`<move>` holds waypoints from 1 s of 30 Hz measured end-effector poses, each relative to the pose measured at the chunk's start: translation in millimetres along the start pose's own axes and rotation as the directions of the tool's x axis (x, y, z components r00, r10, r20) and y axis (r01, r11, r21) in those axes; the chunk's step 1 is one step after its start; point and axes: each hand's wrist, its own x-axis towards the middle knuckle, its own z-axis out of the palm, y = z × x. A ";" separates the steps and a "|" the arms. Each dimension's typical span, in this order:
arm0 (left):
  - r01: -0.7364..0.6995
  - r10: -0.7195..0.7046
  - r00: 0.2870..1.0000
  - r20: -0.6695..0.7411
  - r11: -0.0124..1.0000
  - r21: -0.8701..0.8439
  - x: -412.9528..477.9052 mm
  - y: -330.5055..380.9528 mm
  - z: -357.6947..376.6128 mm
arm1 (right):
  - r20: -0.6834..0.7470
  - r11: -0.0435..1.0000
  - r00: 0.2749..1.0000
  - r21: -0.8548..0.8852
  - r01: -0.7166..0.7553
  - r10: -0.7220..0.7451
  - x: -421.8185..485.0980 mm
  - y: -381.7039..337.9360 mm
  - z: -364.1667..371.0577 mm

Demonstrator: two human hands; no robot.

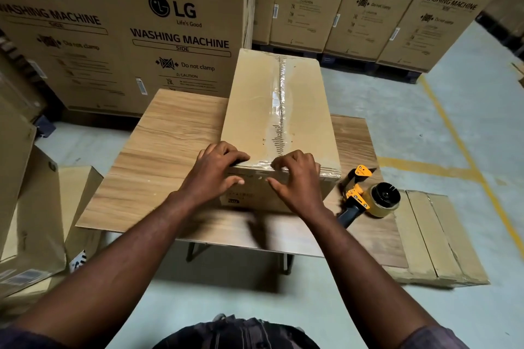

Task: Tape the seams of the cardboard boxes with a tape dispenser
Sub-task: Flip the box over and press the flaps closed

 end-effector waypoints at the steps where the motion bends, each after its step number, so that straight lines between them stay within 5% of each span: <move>1: -0.012 0.011 1.000 -0.024 1.000 -0.010 1.2 0.1 0.4 | 0.009 1.000 1.000 0.009 0.006 -0.006 3.9 -7.7 1.6; 6: -0.027 0.018 0.997 -0.077 0.991 -0.128 6.4 -4.6 2.3 | 0.028 0.999 1.000 0.050 -0.006 0.004 14.1 -26.3 18.1; 11: 0.173 -0.234 0.967 -0.099 0.893 -0.416 -6.6 -19.1 1.3 | 0.056 0.998 0.998 0.051 -0.021 0.018 4.6 -19.1 16.4; 16: 0.374 -0.503 0.861 -0.068 0.719 -0.586 -16.0 -14.7 9.9 | 0.109 0.993 0.993 0.109 0.040 -0.052 28.9 -56.7 27.5; 22: 0.424 -0.679 0.715 -0.167 0.610 -0.669 -34.6 15.9 35.3 | 0.180 0.996 0.982 -0.077 -0.044 0.057 37.8 -88.0 44.6; 26: 0.402 -0.662 0.733 -0.154 0.605 -0.687 -44.4 12.7 43.2 | 0.154 0.972 0.987 -0.233 0.002 0.035 37.6 -94.7 49.4; 30: 0.527 -0.659 0.752 0.008 0.593 -0.609 -43.8 -6.4 35.6 | 0.142 0.985 0.989 -0.165 0.053 -0.030 33.0 -84.8 49.1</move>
